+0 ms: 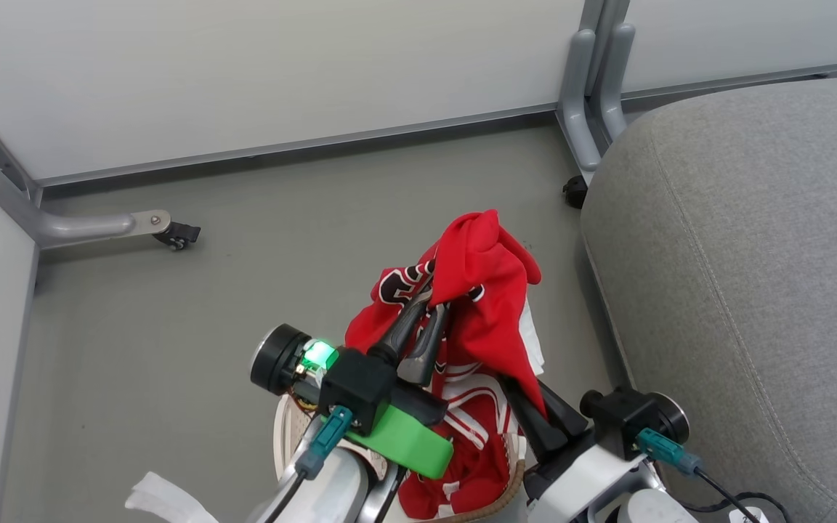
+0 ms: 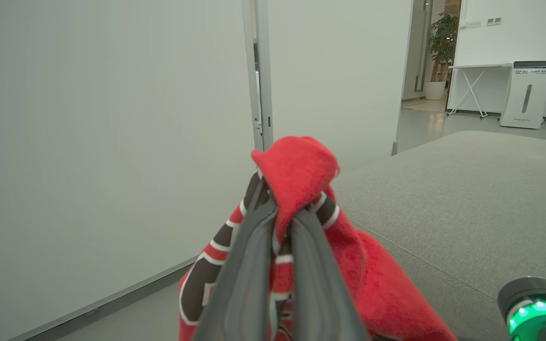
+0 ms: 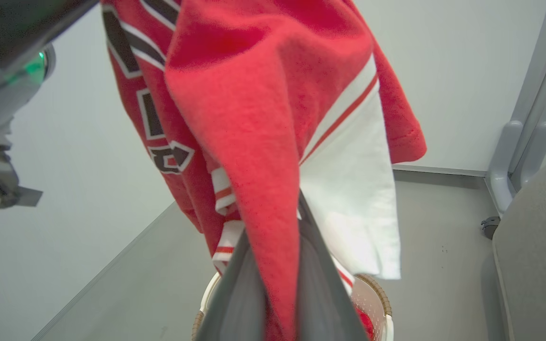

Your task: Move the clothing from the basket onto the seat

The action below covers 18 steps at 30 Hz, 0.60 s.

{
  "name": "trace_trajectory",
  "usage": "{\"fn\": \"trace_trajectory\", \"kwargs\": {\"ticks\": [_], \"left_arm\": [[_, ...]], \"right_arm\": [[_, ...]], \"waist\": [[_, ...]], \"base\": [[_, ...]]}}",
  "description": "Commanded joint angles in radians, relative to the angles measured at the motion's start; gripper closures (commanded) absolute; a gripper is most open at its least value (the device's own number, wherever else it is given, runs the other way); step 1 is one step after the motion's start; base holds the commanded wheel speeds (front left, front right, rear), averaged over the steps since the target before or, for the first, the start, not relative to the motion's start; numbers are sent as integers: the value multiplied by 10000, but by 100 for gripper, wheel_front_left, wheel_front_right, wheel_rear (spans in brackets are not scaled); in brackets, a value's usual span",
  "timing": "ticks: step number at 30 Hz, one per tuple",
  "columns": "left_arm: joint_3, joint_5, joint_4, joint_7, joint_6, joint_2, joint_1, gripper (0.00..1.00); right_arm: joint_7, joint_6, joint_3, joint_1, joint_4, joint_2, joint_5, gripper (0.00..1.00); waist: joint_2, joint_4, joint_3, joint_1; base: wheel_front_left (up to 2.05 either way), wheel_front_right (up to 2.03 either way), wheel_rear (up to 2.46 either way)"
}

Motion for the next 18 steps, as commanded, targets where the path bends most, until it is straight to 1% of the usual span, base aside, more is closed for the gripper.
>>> {"fn": "trace_trajectory", "kwargs": {"ticks": [1, 12, 18], "left_arm": [[-19, -71, 110, -6, 10, 8, 35, 0], [-136, -297, 566, -6, 114, 10, -167, 0], [-77, -438, 599, -6, 81, 10, -130, 0]], "right_arm": [[-20, -10, -35, -19, -60, -33, -49, 100], [-20, -10, -260, 19, -191, -33, -137, 100], [-20, -10, -514, 49, -342, -33, -169, 100]], "waist": [[0, -2, 7, 0], [0, -52, 79, 0], [0, -107, 127, 0]], "base": [[0, 0, 0], [0, 0, 0], [0, 0, 0]]}}
